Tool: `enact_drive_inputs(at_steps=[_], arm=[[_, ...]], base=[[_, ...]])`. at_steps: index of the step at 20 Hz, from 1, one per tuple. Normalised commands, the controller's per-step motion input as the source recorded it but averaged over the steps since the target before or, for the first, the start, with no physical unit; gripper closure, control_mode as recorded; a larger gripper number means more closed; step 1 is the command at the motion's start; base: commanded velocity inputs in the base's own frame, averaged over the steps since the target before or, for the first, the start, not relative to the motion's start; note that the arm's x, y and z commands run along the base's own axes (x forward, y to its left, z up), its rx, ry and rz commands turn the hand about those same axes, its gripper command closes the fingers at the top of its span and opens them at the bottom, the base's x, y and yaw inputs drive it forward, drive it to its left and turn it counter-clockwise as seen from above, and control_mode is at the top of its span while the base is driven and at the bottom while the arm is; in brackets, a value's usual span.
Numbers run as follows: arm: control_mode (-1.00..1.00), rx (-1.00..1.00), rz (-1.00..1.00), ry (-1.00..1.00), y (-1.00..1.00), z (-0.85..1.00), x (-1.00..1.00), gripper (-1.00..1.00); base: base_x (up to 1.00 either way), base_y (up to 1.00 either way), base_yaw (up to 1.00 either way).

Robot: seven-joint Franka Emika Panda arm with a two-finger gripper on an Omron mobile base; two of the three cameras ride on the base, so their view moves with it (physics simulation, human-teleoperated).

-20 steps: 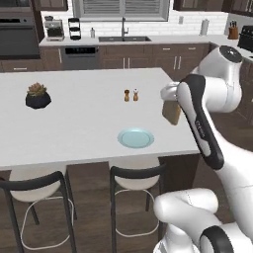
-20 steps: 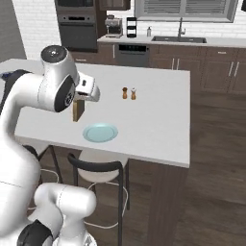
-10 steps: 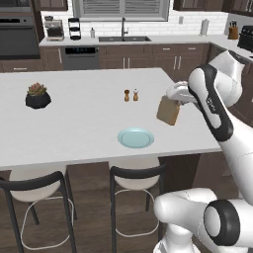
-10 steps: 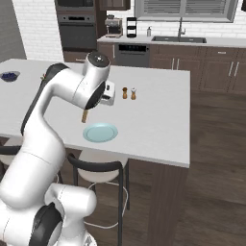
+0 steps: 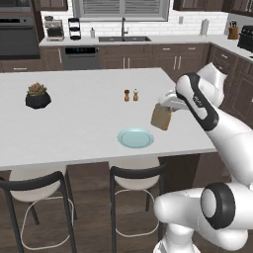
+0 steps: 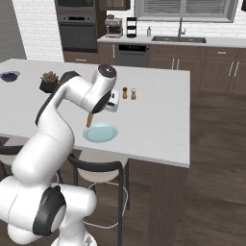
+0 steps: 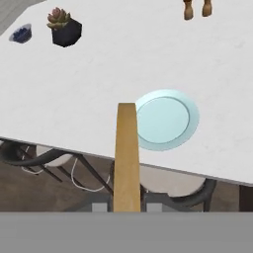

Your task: Start the toaster. Once the lever pops up, take the bread to the plate on the dining counter.

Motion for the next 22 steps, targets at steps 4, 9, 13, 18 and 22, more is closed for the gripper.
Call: enact_drive_inputs(at_steps=[4,9,13,18,22], arm=[[-1.0,0.04,0.0,0.0,0.18,-0.35,0.4,1.0],[-1.0,0.01,0.0,0.02,0.17,-0.59,0.1,1.0],[-1.0,0.01,0.0,0.0,0.14,-0.26,0.37,1.0],[-1.0,0.02,0.0,0.0,0.23,-0.2,0.45,1.0],[-1.0,0.0,0.0,0.0,0.2,-0.3,0.32,1.0]], base=[[0.0,0.0,0.0],[0.0,0.0,0.0],[0.0,0.0,0.0],[0.0,0.0,0.0],[0.0,0.0,0.0]])
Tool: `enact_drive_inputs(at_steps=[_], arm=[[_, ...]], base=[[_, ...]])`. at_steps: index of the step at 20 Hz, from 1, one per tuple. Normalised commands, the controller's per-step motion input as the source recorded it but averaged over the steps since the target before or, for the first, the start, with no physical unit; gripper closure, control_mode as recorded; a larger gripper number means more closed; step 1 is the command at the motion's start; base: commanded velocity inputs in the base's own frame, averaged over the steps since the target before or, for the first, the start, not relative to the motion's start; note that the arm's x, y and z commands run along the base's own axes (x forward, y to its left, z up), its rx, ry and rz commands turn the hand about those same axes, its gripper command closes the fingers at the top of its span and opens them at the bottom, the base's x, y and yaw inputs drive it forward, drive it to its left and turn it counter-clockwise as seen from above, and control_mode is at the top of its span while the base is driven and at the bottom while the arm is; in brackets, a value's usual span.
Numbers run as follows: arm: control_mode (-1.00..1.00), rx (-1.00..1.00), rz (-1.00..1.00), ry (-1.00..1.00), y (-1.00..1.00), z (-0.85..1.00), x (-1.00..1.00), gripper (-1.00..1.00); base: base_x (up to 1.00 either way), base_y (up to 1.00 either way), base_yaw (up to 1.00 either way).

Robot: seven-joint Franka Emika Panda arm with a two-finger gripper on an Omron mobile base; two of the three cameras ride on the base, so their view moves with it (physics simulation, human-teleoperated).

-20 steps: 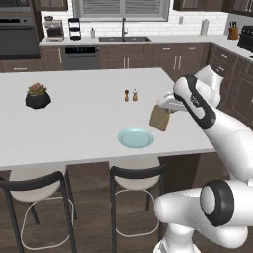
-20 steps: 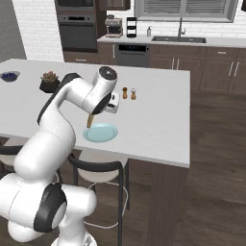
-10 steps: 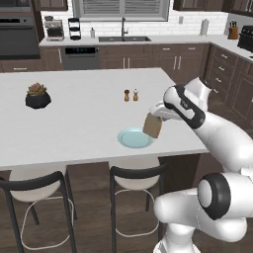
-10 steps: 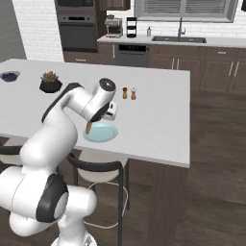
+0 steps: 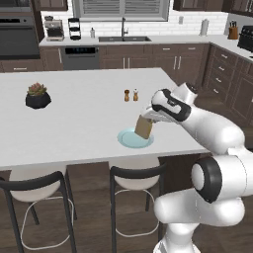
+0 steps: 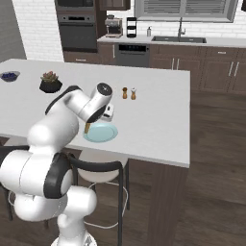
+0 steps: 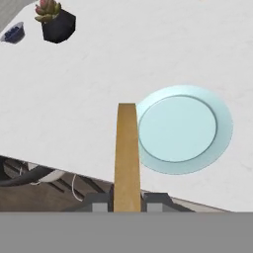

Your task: Start the toaster. Once the lever pops up, take the bread to the plate on the dining counter.

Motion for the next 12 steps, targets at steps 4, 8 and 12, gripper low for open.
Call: enact_drive_inputs(at_steps=[4,8,12], arm=[[-1.0,0.0,0.0,0.0,0.21,-0.25,0.41,1.0],[-1.0,0.0,0.0,0.0,0.04,-0.39,0.34,1.0],[-1.0,0.0,0.0,0.0,0.0,-0.4,0.26,1.0]], base=[[0.0,0.0,0.0],[0.0,0.0,0.0],[0.0,0.0,0.0]])
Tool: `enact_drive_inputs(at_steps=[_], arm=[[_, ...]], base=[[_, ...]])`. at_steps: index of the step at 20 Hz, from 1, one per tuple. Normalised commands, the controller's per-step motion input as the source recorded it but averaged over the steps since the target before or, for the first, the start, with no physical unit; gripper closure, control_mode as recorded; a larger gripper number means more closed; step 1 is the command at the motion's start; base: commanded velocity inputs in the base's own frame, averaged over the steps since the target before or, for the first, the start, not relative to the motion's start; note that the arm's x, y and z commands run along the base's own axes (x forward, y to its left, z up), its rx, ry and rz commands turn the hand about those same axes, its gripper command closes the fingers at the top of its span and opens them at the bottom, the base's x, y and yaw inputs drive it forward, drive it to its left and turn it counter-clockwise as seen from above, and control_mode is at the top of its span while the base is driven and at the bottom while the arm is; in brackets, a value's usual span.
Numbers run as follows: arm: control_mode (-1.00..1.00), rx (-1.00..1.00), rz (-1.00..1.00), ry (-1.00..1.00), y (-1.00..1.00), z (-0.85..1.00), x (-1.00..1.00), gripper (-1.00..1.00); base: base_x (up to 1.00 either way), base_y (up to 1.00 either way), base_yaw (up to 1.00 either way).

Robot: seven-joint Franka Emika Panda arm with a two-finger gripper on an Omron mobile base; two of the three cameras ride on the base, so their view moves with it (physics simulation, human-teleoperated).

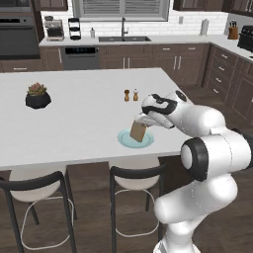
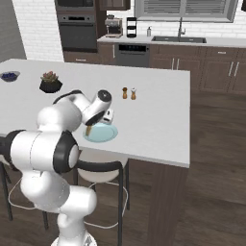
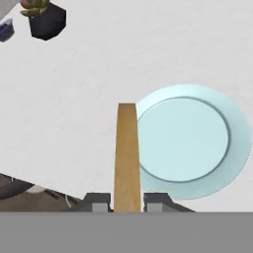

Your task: Start the toaster. Once the lever pops up, take the bread to the plate on the dining counter.

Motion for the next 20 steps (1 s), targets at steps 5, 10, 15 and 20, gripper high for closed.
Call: enact_drive_inputs(at_steps=[5,10,15,20], arm=[[-1.0,0.0,0.0,0.0,0.0,-0.27,0.3,1.0],[-1.0,0.0,0.0,0.0,0.0,-0.28,0.21,1.0],[-1.0,0.0,0.0,0.0,0.0,-0.27,0.19,1.0],[-1.0,0.0,0.0,0.0,0.0,-0.09,0.29,1.0]], base=[[0.0,0.0,0.0],[0.0,0.0,0.0],[0.0,0.0,0.0],[0.0,0.0,0.0]])
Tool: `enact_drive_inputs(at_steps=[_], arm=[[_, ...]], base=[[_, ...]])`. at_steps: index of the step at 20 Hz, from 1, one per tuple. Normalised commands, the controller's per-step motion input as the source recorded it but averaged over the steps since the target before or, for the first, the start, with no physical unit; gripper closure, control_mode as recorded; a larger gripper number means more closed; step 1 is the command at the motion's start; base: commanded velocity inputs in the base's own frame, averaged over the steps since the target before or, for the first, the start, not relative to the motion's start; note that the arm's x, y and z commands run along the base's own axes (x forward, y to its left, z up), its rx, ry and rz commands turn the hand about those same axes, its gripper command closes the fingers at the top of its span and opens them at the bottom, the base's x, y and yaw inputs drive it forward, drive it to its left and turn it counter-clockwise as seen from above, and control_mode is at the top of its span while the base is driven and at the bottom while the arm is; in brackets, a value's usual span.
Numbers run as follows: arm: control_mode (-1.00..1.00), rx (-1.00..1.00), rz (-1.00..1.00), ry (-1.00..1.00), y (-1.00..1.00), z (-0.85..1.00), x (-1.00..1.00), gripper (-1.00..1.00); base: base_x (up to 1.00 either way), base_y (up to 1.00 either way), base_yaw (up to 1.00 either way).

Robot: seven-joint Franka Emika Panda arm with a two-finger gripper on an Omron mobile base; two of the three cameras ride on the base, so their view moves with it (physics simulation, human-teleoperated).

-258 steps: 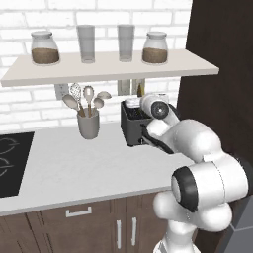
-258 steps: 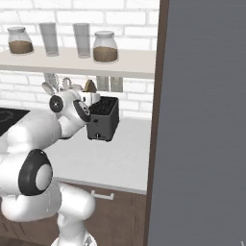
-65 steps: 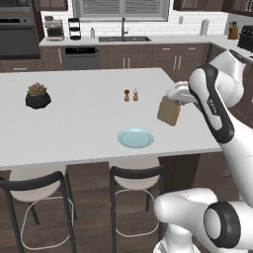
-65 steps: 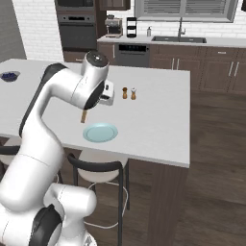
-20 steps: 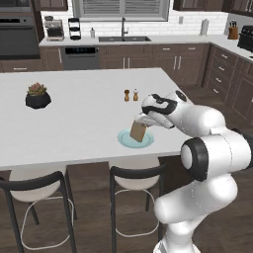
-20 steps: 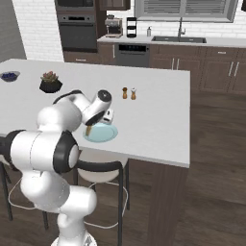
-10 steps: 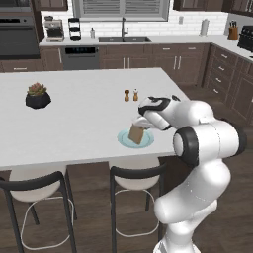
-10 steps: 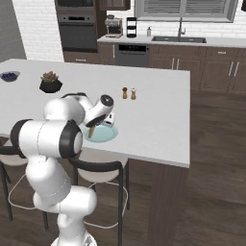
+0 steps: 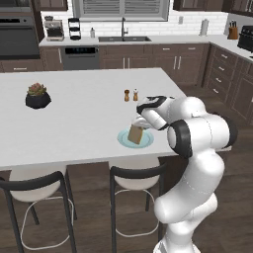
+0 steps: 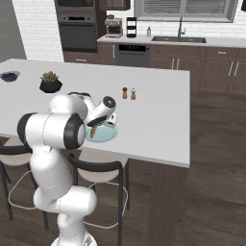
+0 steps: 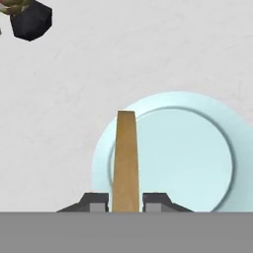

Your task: Start the toaster. Once the lever pops up, take the bread to the plate on the dining counter.

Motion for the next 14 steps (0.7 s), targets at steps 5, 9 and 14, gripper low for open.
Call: enact_drive_inputs(at_steps=[5,9,14], arm=[[-1.0,0.0,0.0,0.0,0.0,0.0,0.21,1.0],[-1.0,0.0,0.0,0.0,0.03,-0.3,0.03,1.0],[-1.0,0.0,0.0,-0.03,0.0,-0.14,0.07,-1.0]], base=[[0.0,0.0,0.0],[0.0,0.0,0.0],[0.0,0.0,0.0]])
